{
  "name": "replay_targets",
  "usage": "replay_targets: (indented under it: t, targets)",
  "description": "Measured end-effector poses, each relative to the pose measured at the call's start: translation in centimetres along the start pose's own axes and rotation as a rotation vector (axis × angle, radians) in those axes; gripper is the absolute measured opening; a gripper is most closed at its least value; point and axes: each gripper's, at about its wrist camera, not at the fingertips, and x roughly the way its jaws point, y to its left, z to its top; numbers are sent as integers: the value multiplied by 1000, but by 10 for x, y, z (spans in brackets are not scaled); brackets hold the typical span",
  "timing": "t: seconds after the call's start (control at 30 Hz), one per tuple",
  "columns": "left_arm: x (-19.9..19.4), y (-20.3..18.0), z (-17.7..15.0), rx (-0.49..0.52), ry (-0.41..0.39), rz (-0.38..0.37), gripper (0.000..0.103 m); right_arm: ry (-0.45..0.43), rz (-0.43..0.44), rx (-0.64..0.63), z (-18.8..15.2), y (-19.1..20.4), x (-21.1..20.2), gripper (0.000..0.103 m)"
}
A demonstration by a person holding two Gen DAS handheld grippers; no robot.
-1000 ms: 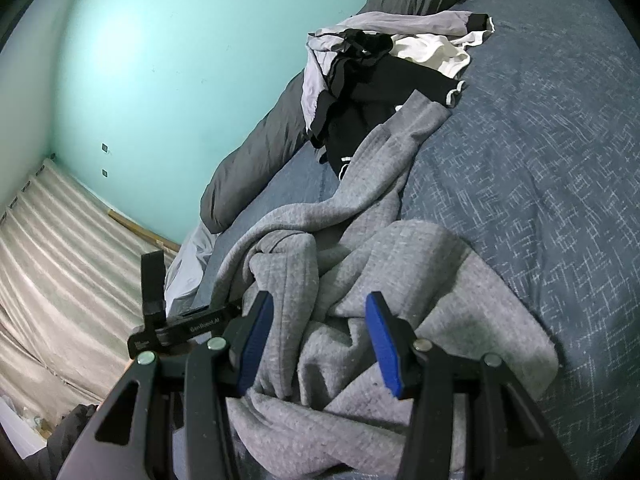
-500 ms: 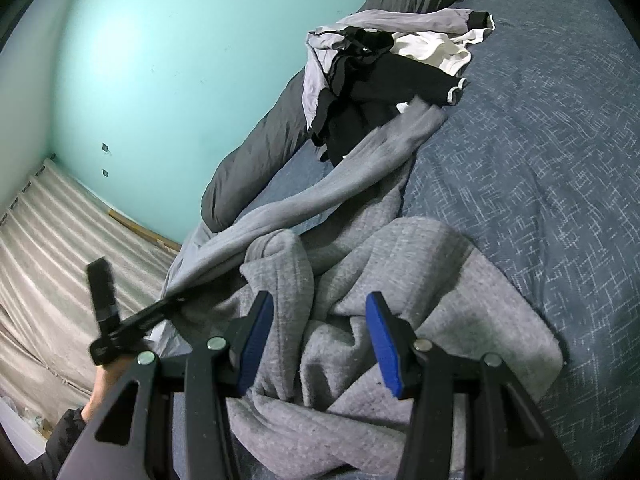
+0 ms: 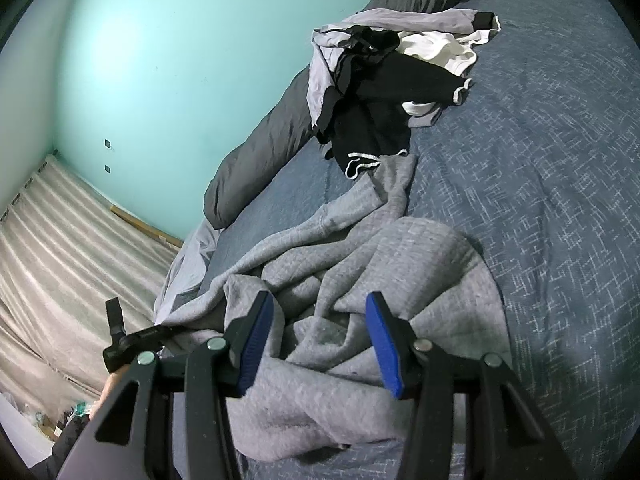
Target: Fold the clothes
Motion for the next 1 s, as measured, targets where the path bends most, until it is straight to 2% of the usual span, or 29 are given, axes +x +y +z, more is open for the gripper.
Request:
replay_targets:
  t: [0.03, 0.07, 0.1, 0.23, 0.33, 0.4, 0.5, 0.83, 1.0]
  targets:
    - [-2, -1, -1, 7, -1, 17, 30, 3, -1, 1, 0, -1, 1, 49]
    - [-4, -2, -1, 14, -2, 35, 48, 7, -3, 1, -1, -1, 2, 49]
    - [-9, -3, -2, 23, -9, 35, 56, 10, -4, 2, -1, -2, 2, 49]
    - [-22, -11, -6, 65, -13, 27, 57, 16, -6, 5, -1, -4, 5, 49]
    - [-30, -36, -11, 169, -22, 21, 59, 18, -6, 2, -2, -4, 6, 49]
    - [-37, -52, -15, 221, -39, 21, 67, 18, -6, 1, -2, -4, 5, 49]
    - [-40, -70, -15, 243, -34, -43, 75, 14, -5, 4, -2, -4, 5, 49]
    - [7, -175, -9, 446, 26, -100, 76, 22, -16, 9, -1, -8, 5, 49]
    - [34, -209, -5, 523, 45, -49, 76, 32, -40, 18, 1, -14, 6, 49]
